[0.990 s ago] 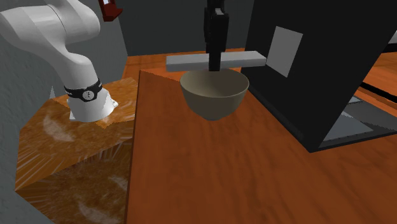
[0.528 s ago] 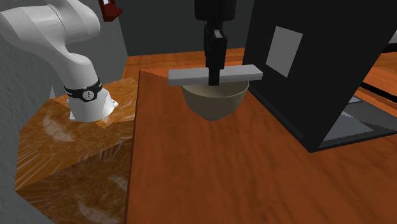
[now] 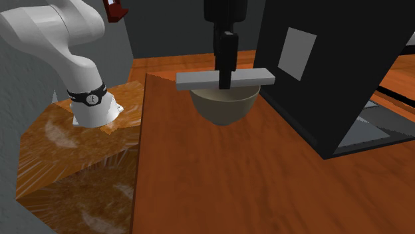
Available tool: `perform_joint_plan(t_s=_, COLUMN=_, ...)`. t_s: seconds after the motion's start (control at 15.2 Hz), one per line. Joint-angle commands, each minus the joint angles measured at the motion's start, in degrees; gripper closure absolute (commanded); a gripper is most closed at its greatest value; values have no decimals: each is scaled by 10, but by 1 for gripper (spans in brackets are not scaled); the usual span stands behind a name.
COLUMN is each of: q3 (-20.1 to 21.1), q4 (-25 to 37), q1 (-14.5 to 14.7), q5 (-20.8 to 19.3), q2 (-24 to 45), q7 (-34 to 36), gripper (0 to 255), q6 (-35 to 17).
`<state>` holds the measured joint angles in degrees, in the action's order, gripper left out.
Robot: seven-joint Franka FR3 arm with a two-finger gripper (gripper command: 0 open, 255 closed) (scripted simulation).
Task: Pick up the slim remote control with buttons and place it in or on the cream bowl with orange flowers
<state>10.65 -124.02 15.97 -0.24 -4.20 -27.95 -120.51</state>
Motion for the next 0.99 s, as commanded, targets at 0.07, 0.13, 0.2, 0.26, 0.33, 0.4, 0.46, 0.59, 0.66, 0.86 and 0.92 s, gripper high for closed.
perform_joint_plan(t_s=0.07, q3=0, q4=0, q1=0, q5=0, q2=0, q7=0, gripper=0, q6=0)
perform_joint_plan(t_s=0.13, q3=0, q4=0, q1=0, q5=0, q2=0, q7=0, gripper=0, q6=0)
perform_joint_plan(t_s=0.2, q3=0, q4=0, q1=0, q5=0, q2=0, q7=0, gripper=0, q6=0)
perform_joint_plan(t_s=0.26, q3=0, q4=12, q1=0, q5=1, q2=-7, q7=-1, gripper=0, q6=19)
perform_joint_plan(t_s=0.33, q3=-1, q4=25, q1=0, q5=3, q2=-13, q7=-2, gripper=0, q6=38)
perform_joint_plan(t_s=0.4, q3=-1, q4=39, q1=0, q5=4, q2=-19, q7=-3, gripper=0, q6=57)
perform_joint_plan(t_s=0.46, q3=-1, q4=50, q1=0, q5=5, q2=-22, q7=-4, gripper=0, q6=72)
perform_joint_plan(t_s=0.59, q3=-1, q4=50, q1=0, q5=5, q2=-23, q7=-4, gripper=0, q6=72)
perform_joint_plan(t_s=0.66, q3=-1, q4=50, q1=0, q5=5, q2=-22, q7=-4, gripper=0, q6=72)
perform_joint_plan(t_s=0.86, q3=-1, q4=50, q1=0, q5=5, q2=-22, q7=-4, gripper=0, q6=72)
perform_joint_plan(t_s=0.92, q3=-1, q4=50, q1=0, q5=5, q2=-22, q7=-4, gripper=0, q6=72)
